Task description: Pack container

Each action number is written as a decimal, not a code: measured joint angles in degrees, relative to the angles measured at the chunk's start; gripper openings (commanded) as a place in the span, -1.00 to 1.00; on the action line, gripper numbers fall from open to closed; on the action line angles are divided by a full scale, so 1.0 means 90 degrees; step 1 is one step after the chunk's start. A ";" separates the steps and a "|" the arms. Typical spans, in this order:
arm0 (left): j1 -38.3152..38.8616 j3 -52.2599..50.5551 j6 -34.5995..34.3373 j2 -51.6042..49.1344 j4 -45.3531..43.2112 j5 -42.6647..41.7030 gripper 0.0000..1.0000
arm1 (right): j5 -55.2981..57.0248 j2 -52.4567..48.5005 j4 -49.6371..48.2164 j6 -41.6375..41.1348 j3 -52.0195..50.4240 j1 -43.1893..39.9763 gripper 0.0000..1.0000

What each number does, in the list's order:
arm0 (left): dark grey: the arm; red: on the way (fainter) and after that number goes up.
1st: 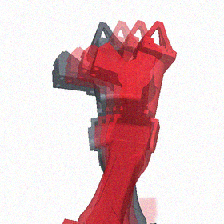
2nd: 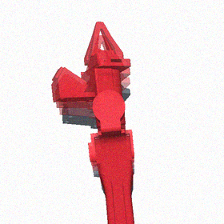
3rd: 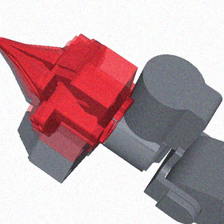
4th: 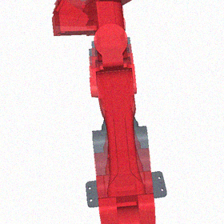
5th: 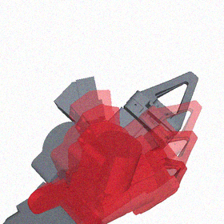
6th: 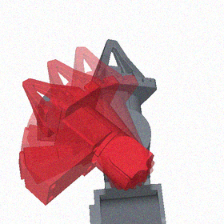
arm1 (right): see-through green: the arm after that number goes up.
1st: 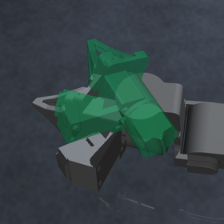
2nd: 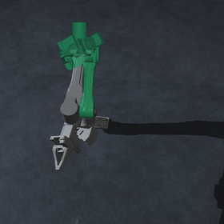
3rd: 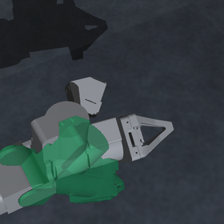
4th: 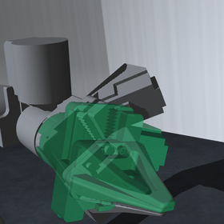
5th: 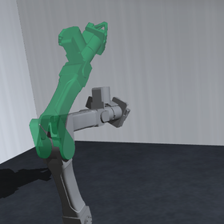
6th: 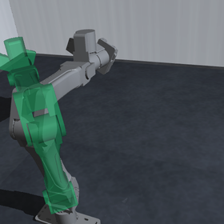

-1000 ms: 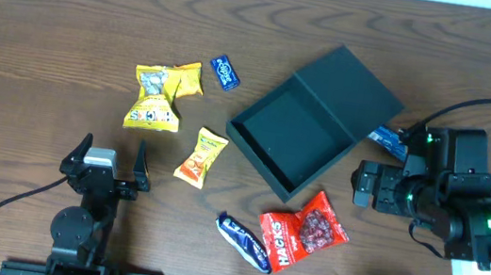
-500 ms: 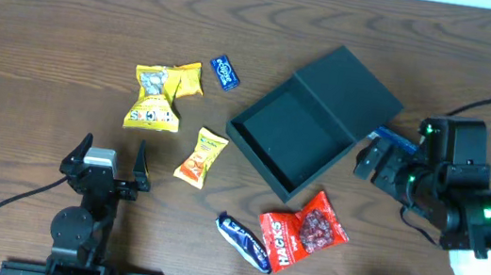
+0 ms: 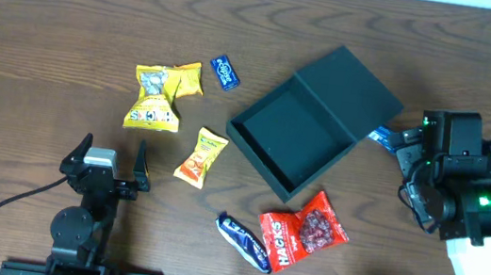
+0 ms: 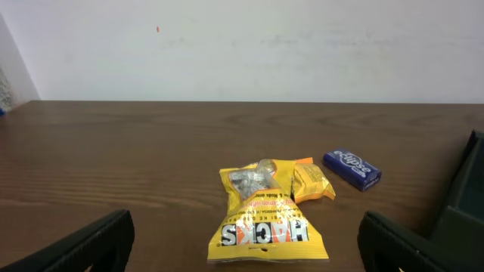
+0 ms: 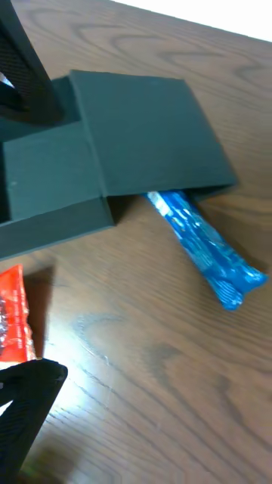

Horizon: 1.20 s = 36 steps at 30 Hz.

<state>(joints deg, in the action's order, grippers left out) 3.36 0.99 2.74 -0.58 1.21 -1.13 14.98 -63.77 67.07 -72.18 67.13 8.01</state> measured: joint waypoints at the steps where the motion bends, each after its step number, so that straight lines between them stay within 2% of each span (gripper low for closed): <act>1: 0.0000 0.0000 0.0000 0.0000 0.0000 0.0000 0.91 | 0.0046 0.0000 0.0034 -0.0024 0.0000 0.0000 0.98; 8: 0.0000 0.0000 0.0000 0.0000 0.0000 0.0000 0.90 | 0.0255 0.0000 0.0141 -0.0257 0.0000 -0.0087 0.99; 11: 0.0000 0.0000 0.0000 0.0000 0.0000 0.0000 0.90 | -0.0022 -0.0005 0.0369 0.0024 0.0000 -0.0087 0.99; 14: 0.0000 0.0000 0.0000 0.0000 0.0000 0.0000 0.90 | -0.0250 -0.0007 0.1088 0.0240 0.0012 -0.0068 0.99; 19: 0.0000 0.0000 0.0000 0.0000 0.0000 -0.0002 0.90 | -0.0515 0.0369 0.1440 0.0816 0.0012 0.0469 0.99; 21: 0.0000 0.0000 0.0000 0.0000 0.0000 0.0000 0.90 | -0.0578 0.0707 0.1472 0.1239 0.0012 0.0743 0.98; 25: 0.0000 0.0000 0.0000 0.0000 0.0000 0.0000 0.91 | -0.0959 0.1134 0.1795 0.2749 0.0027 0.1304 0.99; 31: 0.0000 0.0000 0.0000 0.0000 0.0000 0.0000 0.90 | -0.1668 0.1088 0.2166 0.5299 0.0024 0.1926 0.99; 36: 0.0000 0.0000 0.0000 0.0000 0.0000 0.0000 0.90 | -0.2467 0.1076 0.1814 0.7196 0.0024 0.2193 0.99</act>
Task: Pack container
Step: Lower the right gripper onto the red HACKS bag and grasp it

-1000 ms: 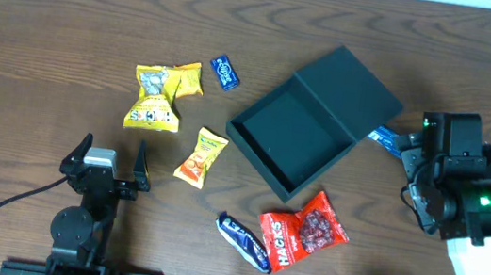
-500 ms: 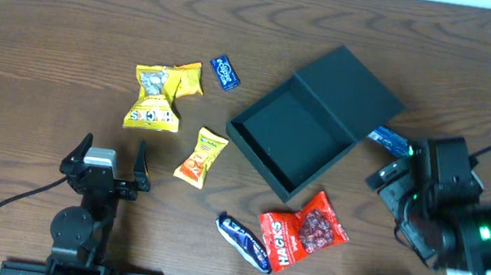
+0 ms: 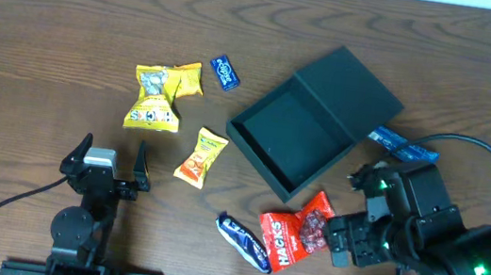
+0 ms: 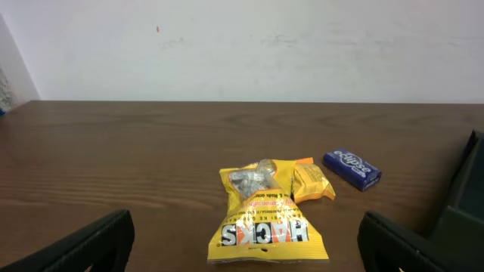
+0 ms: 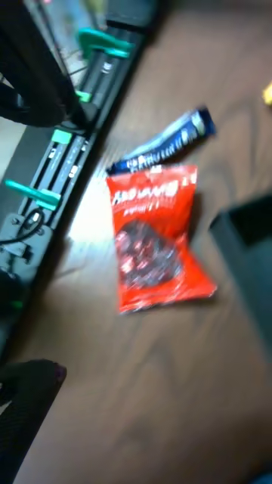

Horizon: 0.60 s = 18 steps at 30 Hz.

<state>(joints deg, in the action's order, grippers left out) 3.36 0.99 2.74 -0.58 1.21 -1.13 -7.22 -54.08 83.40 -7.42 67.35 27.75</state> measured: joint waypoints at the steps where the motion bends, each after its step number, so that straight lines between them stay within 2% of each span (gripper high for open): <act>1: 0.0000 0.0000 0.0000 0.0000 0.0000 0.0000 0.91 | -0.0146 -0.0041 -0.0119 0.0381 0.0000 0.0051 0.99; 4: 0.0000 0.0000 0.0000 0.0000 0.0000 0.0000 0.90 | -0.0245 -0.0270 -0.0447 0.1328 0.0000 0.0260 0.99; 7: 0.0000 0.0000 0.0000 0.0000 0.0000 0.0000 0.90 | 0.0478 -0.0804 -0.0818 0.2249 0.0000 0.0831 0.98; 10: 0.0000 0.0000 0.0000 0.0000 0.0000 0.0000 0.90 | 0.0631 -0.1382 -0.0736 0.3519 0.0000 0.1328 0.98; 14: 0.0000 0.0000 0.0000 0.0000 0.0000 0.0000 0.90 | 0.0634 -0.2132 -0.0957 0.4758 0.0000 0.1384 0.98; 18: 0.0000 0.0000 0.0000 0.0000 0.0000 0.0000 0.91 | 0.0699 -0.3031 -0.1855 0.6054 -0.0002 0.1409 0.98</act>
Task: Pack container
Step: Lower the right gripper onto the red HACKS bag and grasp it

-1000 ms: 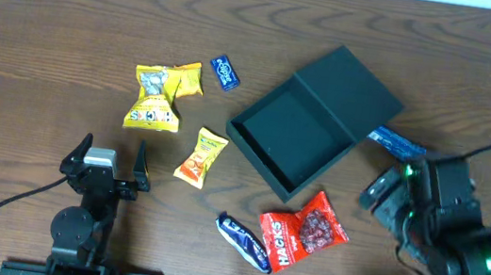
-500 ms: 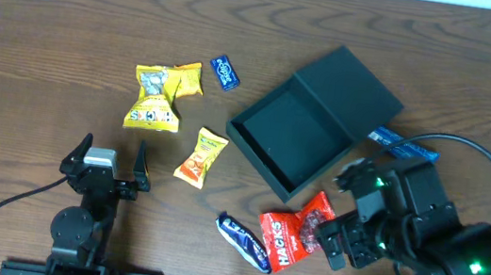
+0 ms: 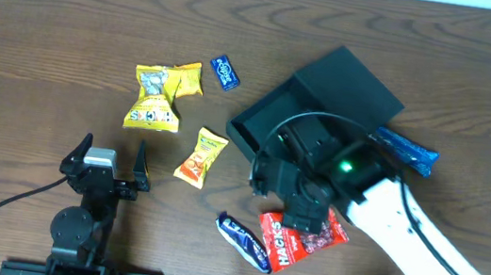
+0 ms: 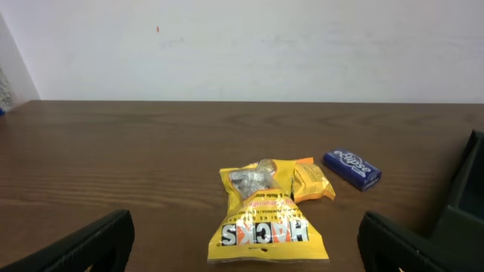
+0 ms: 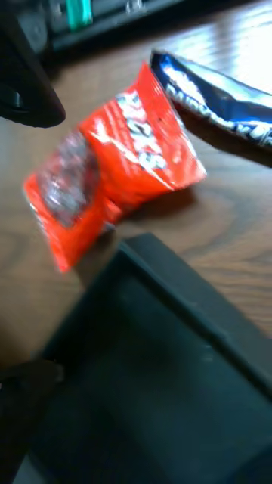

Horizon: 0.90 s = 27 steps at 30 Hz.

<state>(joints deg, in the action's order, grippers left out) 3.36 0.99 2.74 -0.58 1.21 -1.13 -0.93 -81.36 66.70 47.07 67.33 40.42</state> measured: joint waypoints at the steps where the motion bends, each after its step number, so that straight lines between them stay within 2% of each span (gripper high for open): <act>1: 0.0000 0.0000 0.0000 -0.0002 0.0002 -0.0002 0.90 | 0.0015 -0.0112 -0.0007 0.0250 0.0002 0.0012 0.99; 7: 0.0000 0.0000 0.0002 0.0000 0.0000 0.0000 0.90 | 0.0194 -0.0389 0.0403 0.1154 0.0000 0.0039 0.98; 12: 0.0000 0.0000 0.0000 0.0000 0.0000 -0.0002 0.91 | 0.0007 -0.0357 0.1158 0.1144 0.0000 0.0102 0.98; 19: 0.0000 0.0000 0.0000 0.0000 0.0000 0.0000 0.91 | -0.1105 -0.0046 0.1122 0.1120 -0.0051 0.0838 0.98; 23: 0.0000 0.0000 0.0000 0.0000 0.0002 -0.0002 0.90 | -0.1292 0.0012 0.0362 0.1061 -0.0697 0.1209 0.98; 27: 0.0000 0.0000 0.0000 -0.0002 0.0002 0.0000 0.91 | -0.0986 0.0007 -0.0850 0.0522 -0.1532 0.1171 0.99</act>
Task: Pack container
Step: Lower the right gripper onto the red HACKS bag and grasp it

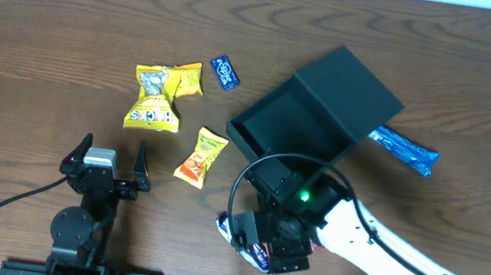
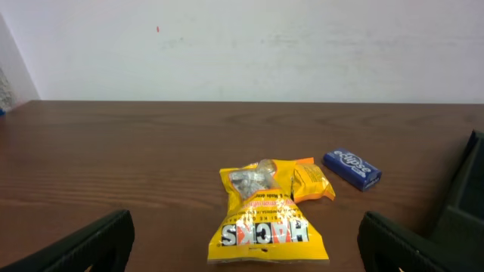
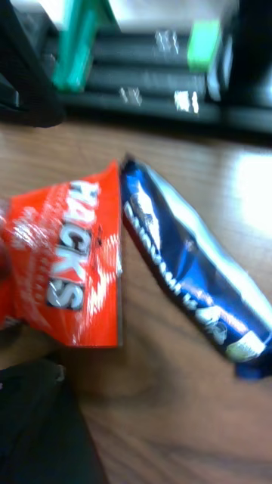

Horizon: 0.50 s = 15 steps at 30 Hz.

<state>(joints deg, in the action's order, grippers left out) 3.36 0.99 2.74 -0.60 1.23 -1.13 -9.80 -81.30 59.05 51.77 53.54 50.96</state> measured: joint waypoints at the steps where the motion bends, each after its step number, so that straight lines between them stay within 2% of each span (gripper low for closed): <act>1: 0.0000 0.0000 0.0000 0.0002 0.0000 0.0000 0.90 | 0.0095 0.0000 -0.0408 -0.0170 -0.0214 -0.0017 0.99; 3: 0.0000 0.0000 0.0000 0.0000 0.0000 0.0000 0.90 | 0.0209 -0.0005 -0.0695 -0.0340 -0.0408 -0.0024 0.99; 15: 0.0000 0.0000 0.0000 0.0000 0.0000 0.0000 0.91 | 0.0665 -0.0007 -0.0799 -0.0731 -0.0481 -0.0146 0.99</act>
<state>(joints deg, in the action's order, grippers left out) 3.36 0.99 2.74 -0.60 1.23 -1.13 -3.81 -81.36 51.86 45.19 49.21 49.65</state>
